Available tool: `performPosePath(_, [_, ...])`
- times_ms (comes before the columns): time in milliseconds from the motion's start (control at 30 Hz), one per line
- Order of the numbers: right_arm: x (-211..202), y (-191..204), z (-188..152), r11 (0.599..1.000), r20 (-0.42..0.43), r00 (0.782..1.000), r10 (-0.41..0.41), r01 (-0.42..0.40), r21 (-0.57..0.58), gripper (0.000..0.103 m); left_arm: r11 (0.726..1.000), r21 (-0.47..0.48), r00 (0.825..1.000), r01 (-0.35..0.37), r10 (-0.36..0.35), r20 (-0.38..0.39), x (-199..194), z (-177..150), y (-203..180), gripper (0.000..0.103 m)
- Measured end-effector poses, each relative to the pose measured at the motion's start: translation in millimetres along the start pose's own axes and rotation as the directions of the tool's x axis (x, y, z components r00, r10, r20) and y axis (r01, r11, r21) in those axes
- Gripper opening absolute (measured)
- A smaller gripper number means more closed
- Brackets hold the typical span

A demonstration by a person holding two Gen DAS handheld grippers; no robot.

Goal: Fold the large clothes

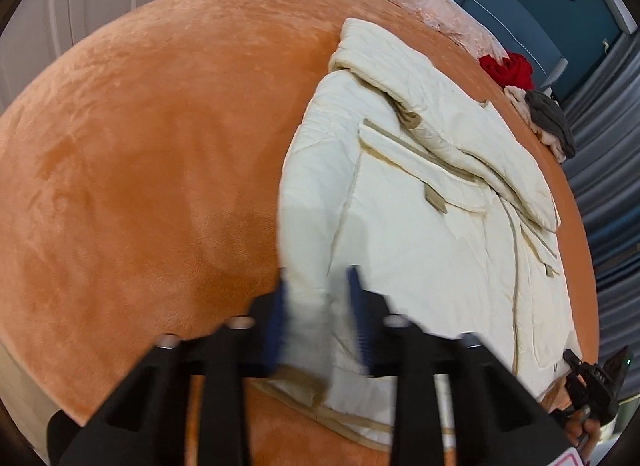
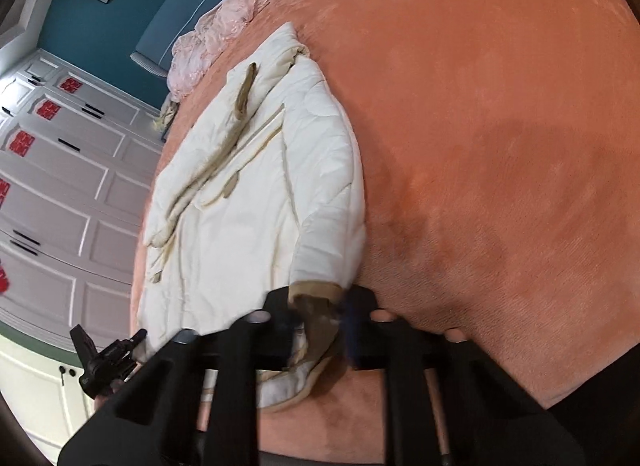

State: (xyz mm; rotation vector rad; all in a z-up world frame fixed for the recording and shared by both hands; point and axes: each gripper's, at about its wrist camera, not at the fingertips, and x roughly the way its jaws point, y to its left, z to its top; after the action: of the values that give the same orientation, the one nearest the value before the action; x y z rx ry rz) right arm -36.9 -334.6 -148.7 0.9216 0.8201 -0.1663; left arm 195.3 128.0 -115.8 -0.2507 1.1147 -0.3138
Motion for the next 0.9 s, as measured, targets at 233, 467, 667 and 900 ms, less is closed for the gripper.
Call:
performPosePath(233, [-32,22,0,0.995,0.015,1.000,-0.016,0.018,-0.094,0.004,1.000,0.025,0.999,0.019,-0.020,0.047,-39,-3,-2,0.007])
performPosePath(467, [-71,28,-19,0.974,-0.026,0.998,-0.065,0.057,-0.218,0.003,0.992,0.122,0.999,0.014,-0.019,0.036,-82,-31,-8,0.007])
performPosePath(667, [-101,18,-70,0.937,-0.136,0.978,-0.158,0.105,-0.334,0.003,0.984,0.175,0.999,-0.021,0.027,-0.033,-108,-82,8,0.007])
performPosePath(900, [-120,8,-113,0.920,-0.253,0.945,-0.207,0.099,-0.379,0.003,0.982,0.185,0.991,-0.047,0.068,-0.111,-137,-142,31,0.007])
